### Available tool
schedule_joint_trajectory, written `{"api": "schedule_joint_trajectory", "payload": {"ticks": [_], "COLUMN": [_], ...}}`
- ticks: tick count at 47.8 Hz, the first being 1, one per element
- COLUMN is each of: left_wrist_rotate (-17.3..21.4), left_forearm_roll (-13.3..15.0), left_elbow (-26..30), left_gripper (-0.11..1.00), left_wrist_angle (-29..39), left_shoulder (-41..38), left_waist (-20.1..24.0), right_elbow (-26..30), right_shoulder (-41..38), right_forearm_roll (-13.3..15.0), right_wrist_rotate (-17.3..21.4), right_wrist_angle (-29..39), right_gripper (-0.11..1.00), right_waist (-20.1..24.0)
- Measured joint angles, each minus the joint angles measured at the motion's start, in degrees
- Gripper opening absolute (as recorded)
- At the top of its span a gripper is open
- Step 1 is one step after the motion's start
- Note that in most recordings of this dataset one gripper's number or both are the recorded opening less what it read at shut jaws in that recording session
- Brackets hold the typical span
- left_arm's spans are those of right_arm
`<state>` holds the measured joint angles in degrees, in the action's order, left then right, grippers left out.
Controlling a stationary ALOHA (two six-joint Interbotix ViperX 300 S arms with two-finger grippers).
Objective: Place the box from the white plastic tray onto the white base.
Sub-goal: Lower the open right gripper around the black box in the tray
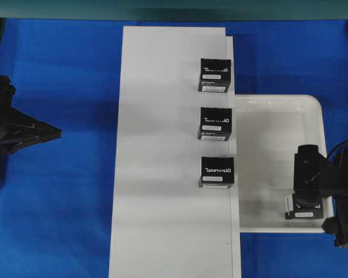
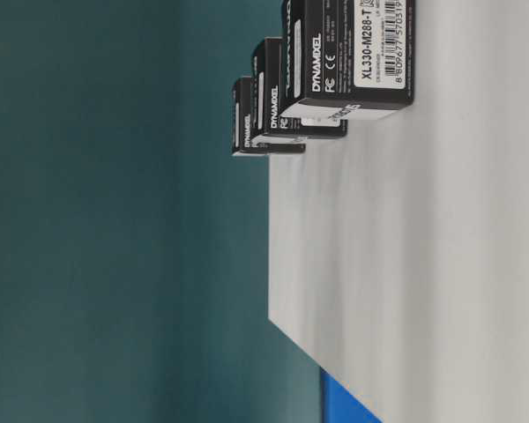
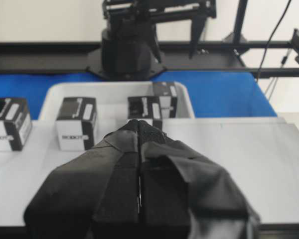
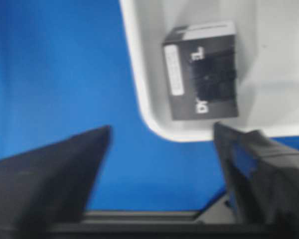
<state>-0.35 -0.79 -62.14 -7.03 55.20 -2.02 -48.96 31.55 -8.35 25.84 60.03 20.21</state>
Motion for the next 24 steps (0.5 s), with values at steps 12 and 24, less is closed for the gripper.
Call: {"api": "schedule_joint_trajectory", "payload": {"ticks": [12, 24], "left_wrist_rotate": [-0.1, -0.1], "left_forearm_roll": [0.0, 0.1], "left_elbow": [0.1, 0.1], "left_gripper": [-0.07, -0.07], "left_wrist_angle": [0.0, 0.0], "left_shoulder": [-0.4, -0.4], "left_waist": [0.0, 0.0], "right_elbow": [-2.5, -4.8], "right_shoulder": [-0.5, -3.5], "right_forearm_roll": [3.6, 4.1], "right_wrist_rotate": [0.0, 0.1], "right_wrist_angle": [-3.7, -8.4], "right_gripper": [1.0, 1.0], "right_waist": [0.0, 0.0]}}
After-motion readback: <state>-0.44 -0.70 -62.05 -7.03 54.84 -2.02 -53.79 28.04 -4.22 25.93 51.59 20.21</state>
